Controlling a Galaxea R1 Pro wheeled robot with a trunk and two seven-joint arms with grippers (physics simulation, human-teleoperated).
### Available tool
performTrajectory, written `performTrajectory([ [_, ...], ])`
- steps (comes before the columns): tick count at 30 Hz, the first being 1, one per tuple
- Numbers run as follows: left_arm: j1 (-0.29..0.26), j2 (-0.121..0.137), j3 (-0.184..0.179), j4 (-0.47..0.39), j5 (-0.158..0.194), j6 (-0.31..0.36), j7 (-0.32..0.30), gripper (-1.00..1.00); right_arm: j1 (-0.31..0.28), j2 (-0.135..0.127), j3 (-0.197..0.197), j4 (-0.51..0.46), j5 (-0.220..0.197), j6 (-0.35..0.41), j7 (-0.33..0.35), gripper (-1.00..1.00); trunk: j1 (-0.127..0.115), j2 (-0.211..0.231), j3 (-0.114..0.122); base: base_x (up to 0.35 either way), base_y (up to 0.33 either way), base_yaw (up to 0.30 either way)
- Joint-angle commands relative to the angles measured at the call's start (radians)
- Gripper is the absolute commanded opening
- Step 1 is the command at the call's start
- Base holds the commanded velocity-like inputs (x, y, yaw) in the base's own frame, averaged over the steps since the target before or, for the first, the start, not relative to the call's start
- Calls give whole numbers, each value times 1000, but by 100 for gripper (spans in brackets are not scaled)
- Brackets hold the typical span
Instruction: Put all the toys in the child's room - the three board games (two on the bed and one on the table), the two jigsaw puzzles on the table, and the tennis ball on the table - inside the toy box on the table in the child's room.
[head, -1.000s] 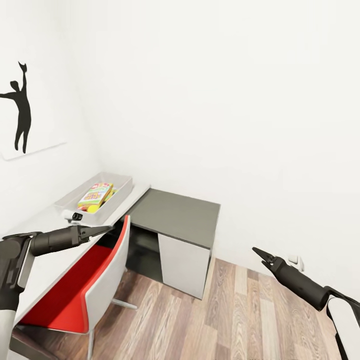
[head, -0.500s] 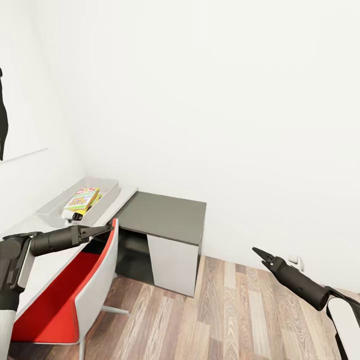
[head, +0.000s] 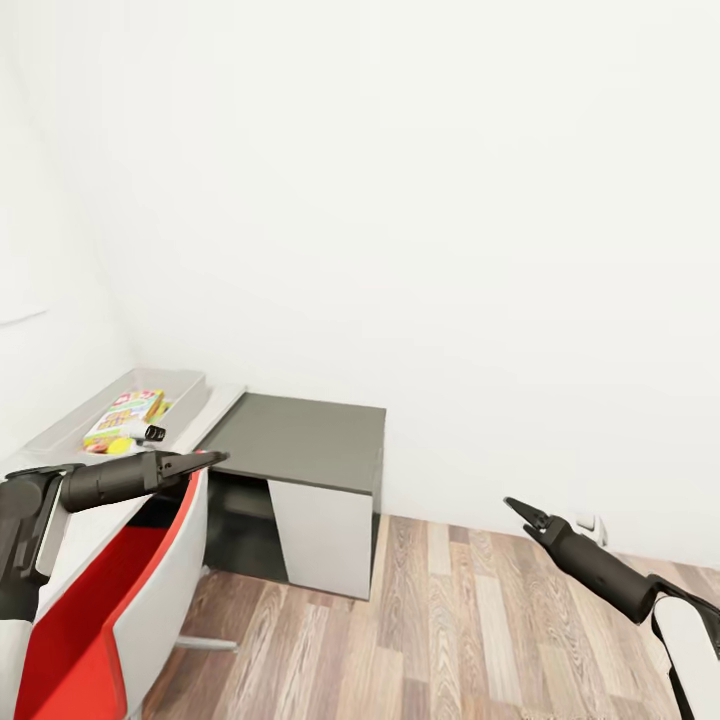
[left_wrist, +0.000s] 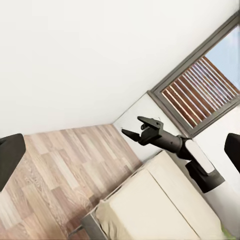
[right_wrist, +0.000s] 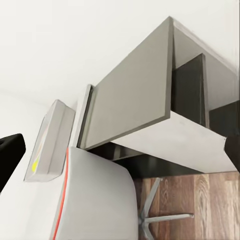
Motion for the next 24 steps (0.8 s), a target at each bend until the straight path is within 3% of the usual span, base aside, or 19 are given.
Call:
performTrajectory([
  [1,-1,0,0,0,-1,11,-4,100,-1,0,-2,2,3,5,5,100,1,-2,-1,0,0,-201],
  [11,-1,1,1,3,-1,10,-4,100,-7,2,1,17,7,1,-4,100,1,-2,11,-149,51,-176],
  [17,-1,-3,-4,9,-6,6,-4,100,-32,-2,5,110,35,-27,-11,100,1,-2,12,-43,17,-23],
  [24,8,-1,-51,61,-20,2,-4,100,4,-1,5,200,168,-30,-11,100,1,-2,12,-3,1,-2],
])
